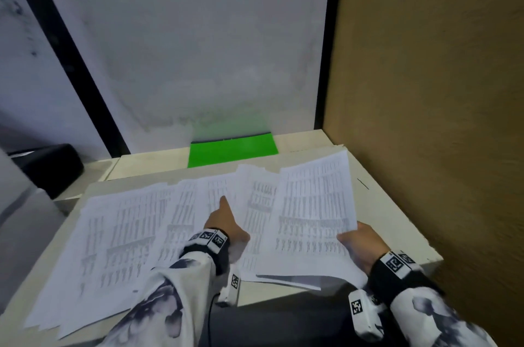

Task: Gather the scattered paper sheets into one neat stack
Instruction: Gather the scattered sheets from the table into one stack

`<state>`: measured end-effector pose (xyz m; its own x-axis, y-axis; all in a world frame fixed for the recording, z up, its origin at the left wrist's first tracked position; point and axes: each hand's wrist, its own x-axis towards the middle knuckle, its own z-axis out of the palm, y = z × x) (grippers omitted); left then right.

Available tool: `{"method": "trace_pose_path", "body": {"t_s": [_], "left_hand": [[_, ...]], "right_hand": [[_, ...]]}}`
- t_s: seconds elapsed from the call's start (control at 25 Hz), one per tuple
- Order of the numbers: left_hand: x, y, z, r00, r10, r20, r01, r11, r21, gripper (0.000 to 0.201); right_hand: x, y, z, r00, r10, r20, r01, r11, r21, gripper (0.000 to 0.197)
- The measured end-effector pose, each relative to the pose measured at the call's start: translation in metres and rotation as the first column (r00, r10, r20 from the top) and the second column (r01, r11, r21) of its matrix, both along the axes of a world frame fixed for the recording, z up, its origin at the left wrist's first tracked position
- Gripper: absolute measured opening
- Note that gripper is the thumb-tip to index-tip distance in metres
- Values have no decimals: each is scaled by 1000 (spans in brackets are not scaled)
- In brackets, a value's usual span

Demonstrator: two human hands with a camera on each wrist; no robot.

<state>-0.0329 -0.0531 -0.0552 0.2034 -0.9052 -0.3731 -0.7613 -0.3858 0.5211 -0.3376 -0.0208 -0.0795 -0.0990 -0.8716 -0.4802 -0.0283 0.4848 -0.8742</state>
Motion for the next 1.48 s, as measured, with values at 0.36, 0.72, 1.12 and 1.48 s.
{"method": "trace_pose_path", "body": {"t_s": [0.36, 0.72, 1.12, 1.48], "left_hand": [[-18, 3, 3, 689, 48, -723, -36, 999, 33, 51], [-37, 26, 43, 703, -253, -665, 97, 960, -262, 48], [31, 48, 108, 711, -451, -540, 87, 818, -569, 72], [21, 42, 103, 748, -269, -607, -296, 683, -668, 28]], "right_hand": [[-1, 4, 17, 991, 89, 102, -92, 995, 28, 45], [3, 15, 11, 983, 80, 166, -55, 987, -149, 30], [33, 3, 77, 865, 254, 433, -43, 897, -440, 38], [81, 18, 76, 986, 93, -140, -164, 718, -676, 23]]}}
